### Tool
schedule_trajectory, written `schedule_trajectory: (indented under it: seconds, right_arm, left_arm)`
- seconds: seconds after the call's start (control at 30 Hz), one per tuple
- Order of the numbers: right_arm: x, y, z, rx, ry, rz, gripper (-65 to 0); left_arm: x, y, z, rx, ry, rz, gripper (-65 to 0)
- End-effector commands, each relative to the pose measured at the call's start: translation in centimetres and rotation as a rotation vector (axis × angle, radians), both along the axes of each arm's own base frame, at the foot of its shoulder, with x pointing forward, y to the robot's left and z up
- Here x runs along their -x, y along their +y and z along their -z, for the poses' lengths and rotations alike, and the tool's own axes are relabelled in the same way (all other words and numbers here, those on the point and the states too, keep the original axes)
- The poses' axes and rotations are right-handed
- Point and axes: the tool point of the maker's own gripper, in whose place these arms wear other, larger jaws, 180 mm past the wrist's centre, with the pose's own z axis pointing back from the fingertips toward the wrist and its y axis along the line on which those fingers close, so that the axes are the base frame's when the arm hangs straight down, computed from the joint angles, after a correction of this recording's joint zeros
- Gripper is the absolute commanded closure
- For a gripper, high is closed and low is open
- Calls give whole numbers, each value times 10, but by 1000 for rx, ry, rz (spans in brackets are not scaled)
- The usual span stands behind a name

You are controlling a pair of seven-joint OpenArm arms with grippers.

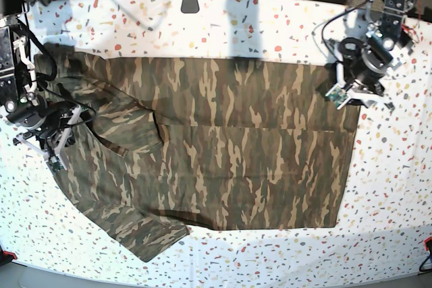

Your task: Fold the T-shirt properly

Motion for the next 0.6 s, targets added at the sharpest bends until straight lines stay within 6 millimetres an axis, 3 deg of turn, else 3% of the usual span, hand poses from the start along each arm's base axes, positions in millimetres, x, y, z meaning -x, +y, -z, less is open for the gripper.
schedule_trajectory:
  seconds: [0.0,0.17,0.37,0.47,0.57]
  right_arm:
    - [-10,-6,-18,11,-52,3,0]
    - [-10,-5,-17,10,-51,4,0]
    - [-7,-6,-15,16,-32,11,0]
    - [-5,-8,-14,24,-19,17,0]
    - [-5,-8,-13,24,-18,17,0]
  left_arm:
    - [-4,7,-10,-19,-24,25,-233]
    - [17,32,-16,-131,19,116,-232]
    - [41,7,-38,-100,-27,254,-232]
    - [48,-1,-34,-54,-27,282,-232]
    - [49,5,-22,-60,-24,300,-232]
